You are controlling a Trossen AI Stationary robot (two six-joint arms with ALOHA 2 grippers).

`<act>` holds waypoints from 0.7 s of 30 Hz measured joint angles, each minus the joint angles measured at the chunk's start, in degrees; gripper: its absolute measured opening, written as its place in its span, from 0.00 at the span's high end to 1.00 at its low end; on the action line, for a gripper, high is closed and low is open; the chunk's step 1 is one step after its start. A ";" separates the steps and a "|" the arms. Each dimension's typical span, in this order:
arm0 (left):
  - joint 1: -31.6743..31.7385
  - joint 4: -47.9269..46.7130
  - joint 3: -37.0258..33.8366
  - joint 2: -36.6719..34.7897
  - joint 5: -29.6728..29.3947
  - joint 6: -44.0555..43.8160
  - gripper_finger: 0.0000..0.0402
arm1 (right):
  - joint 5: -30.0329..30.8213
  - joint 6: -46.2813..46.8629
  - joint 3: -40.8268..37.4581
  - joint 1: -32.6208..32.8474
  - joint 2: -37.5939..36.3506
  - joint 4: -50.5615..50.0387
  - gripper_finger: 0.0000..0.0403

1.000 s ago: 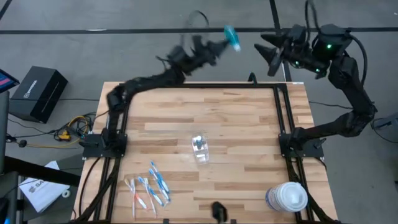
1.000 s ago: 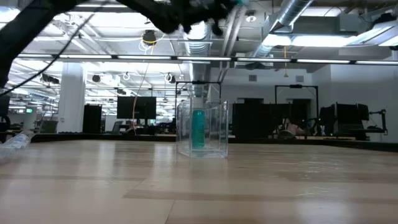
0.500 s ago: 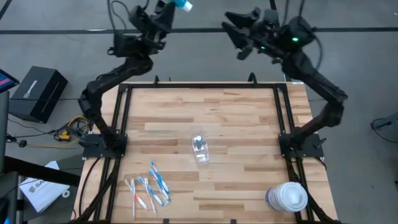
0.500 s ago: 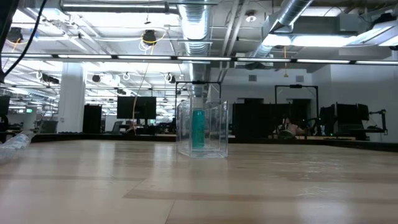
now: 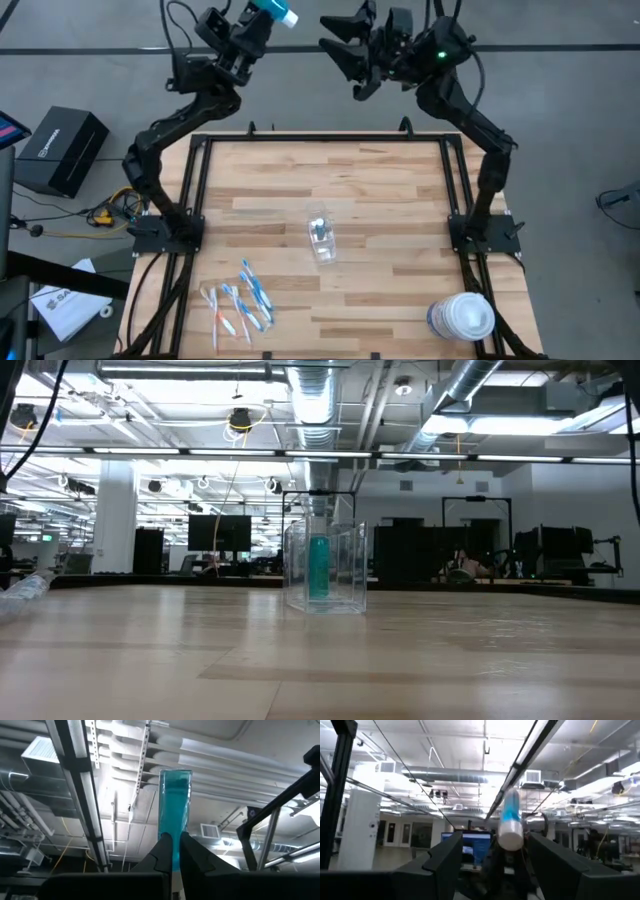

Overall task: Pick & Place toothbrushing station
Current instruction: Put the blue mouthwash bottle into the transparent organizer

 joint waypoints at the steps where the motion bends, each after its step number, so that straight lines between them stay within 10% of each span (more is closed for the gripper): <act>1: 0.14 0.16 0.00 -0.39 0.61 -0.70 0.99 | -0.64 0.99 -0.31 -0.16 -0.02 -0.07 0.47; 21: -0.23 3.90 0.02 -2.10 0.53 -6.55 0.99 | -0.08 -11.91 -0.19 0.01 0.70 2.13 0.47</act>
